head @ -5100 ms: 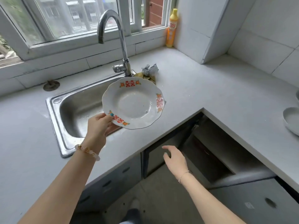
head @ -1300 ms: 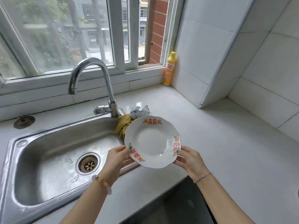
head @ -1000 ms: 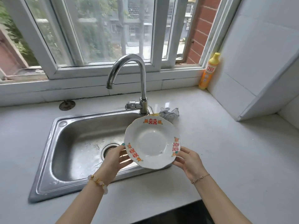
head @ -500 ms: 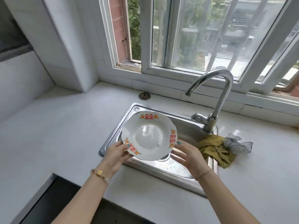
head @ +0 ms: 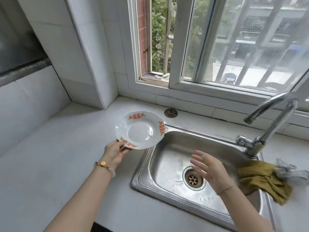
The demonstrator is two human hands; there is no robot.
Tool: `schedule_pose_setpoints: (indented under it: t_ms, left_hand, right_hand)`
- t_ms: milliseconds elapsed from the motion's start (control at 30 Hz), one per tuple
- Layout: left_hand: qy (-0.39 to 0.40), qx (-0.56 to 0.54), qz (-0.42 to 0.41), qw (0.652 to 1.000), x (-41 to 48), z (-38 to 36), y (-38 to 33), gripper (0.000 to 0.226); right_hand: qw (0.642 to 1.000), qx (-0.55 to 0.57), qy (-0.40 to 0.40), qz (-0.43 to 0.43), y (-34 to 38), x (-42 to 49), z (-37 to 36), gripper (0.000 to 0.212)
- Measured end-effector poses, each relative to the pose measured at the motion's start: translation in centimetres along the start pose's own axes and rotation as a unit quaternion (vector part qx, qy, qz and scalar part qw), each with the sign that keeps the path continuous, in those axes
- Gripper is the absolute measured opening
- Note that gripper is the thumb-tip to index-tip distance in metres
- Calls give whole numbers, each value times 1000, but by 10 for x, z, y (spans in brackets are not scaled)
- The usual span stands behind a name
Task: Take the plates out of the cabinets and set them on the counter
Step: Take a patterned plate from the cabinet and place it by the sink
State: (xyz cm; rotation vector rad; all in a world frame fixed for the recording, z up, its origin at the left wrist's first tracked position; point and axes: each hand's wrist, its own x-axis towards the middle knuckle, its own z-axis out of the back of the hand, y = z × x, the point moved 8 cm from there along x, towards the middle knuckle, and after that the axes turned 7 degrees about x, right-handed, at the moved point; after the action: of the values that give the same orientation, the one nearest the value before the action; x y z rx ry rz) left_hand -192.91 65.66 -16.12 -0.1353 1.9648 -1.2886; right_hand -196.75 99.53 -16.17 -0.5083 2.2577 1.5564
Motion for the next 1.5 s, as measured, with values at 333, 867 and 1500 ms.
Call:
schedule_pose_setpoints:
  t_ms: [333, 867, 1500]
  left_hand:
    - [4, 18, 56, 998, 98, -11, -23, 38]
    - [27, 41, 117, 992, 140, -40, 2, 26]
    - [34, 69, 115, 990, 149, -52, -3, 33]
  right_hand:
    - [998, 10, -63, -11, -26, 23, -33, 22]
    - [997, 10, -69, -25, -27, 62, -57, 23]
    - [995, 39, -80, -40, -36, 61, -52, 23]
